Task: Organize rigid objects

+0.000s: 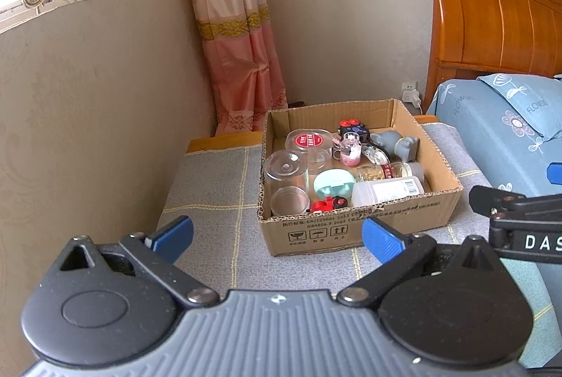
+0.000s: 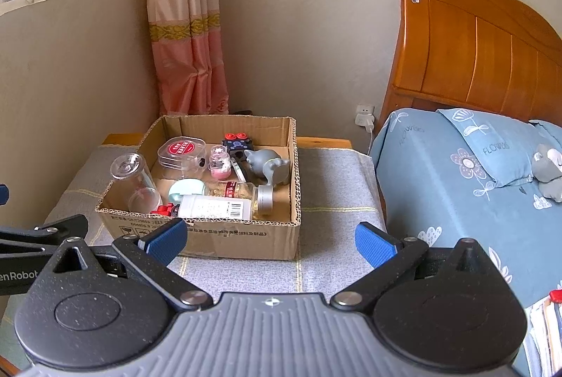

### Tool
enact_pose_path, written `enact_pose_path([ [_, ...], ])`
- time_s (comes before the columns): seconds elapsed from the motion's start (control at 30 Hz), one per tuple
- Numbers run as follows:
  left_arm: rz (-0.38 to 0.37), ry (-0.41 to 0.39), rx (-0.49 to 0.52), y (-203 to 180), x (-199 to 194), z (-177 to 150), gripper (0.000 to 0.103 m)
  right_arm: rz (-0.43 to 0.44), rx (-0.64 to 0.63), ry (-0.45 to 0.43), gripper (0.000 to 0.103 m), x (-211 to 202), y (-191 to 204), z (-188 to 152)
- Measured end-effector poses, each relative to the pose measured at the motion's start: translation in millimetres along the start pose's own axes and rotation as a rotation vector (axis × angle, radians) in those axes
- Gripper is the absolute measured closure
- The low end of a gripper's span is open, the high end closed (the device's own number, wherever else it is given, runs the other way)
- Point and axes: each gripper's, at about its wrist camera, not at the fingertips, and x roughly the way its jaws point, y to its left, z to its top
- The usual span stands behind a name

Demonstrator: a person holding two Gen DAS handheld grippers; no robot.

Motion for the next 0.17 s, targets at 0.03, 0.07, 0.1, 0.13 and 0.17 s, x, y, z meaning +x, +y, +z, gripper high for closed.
enact_pose_path([
  [0.03,0.0,0.0,0.001,-0.2,-0.1,0.0,0.001,-0.002,0.0,0.0,0.0,-0.2,0.3,0.1],
  [0.07,0.001,-0.001,0.002,-0.5,-0.1,0.0,0.001,-0.003,0.0,0.0,0.0,-0.3,0.1,0.1],
  [0.1,0.002,0.0,0.0,-0.2,-0.1,0.1,0.001,-0.003,0.0,-0.001,0.0,-0.5,-0.2,0.2],
  [0.13,0.001,-0.001,0.0,-0.3,-0.1,0.1,0.001,-0.003,0.002,-0.002,0.0,-0.8,-0.7,0.4],
  [0.17,-0.001,0.0,0.0,-0.3,0.0,0.0,0.001,-0.003,0.002,-0.002,0.0,-1.4,-0.9,0.5],
])
